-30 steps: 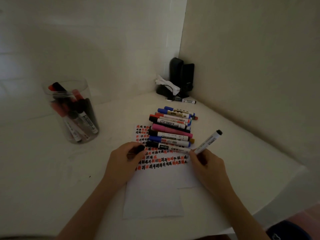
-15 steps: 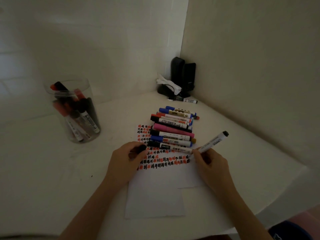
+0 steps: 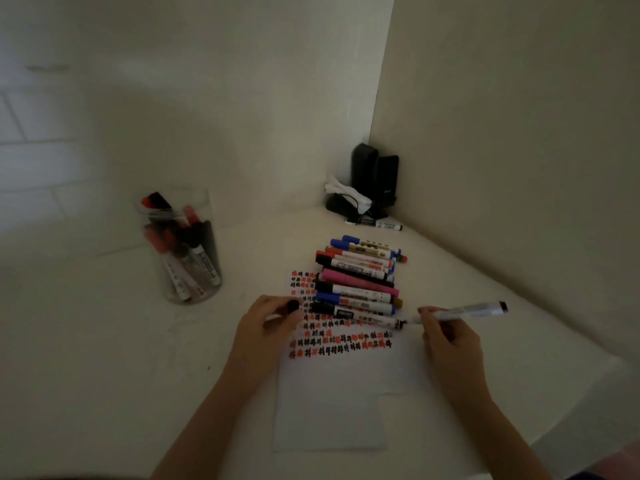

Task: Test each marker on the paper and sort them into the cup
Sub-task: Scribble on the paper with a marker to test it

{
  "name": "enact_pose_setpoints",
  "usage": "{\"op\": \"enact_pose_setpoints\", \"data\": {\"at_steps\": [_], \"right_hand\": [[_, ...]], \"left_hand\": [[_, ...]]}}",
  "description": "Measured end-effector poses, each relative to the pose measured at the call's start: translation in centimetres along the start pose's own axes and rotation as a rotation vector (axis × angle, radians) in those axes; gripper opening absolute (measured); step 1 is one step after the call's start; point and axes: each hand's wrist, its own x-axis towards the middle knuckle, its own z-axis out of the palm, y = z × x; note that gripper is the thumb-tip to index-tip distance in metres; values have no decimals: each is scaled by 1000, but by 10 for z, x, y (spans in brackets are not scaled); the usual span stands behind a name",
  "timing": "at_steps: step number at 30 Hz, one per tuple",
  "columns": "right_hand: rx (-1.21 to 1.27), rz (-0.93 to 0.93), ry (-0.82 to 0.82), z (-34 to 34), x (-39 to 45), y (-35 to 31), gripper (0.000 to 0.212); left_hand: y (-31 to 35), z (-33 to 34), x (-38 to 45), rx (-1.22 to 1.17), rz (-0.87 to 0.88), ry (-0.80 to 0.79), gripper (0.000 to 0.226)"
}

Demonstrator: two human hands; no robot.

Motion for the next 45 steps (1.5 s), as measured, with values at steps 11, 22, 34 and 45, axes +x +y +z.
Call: {"op": "enact_pose_setpoints", "data": {"at_steps": [11, 22, 34, 45], "right_hand": [[401, 247, -317, 95, -51, -66, 25], [378, 168, -233, 124, -54, -75, 25], [285, 70, -224, 128, -49, -73, 23], [315, 56, -209, 139, -54, -72, 24]], "left_hand": [[1, -13, -3, -326, -121, 155, 18], [0, -18, -1, -578, -158, 161, 16], [2, -20, 1, -588, -115, 124, 13], [-3, -19, -1, -570, -124, 192, 13]]}}
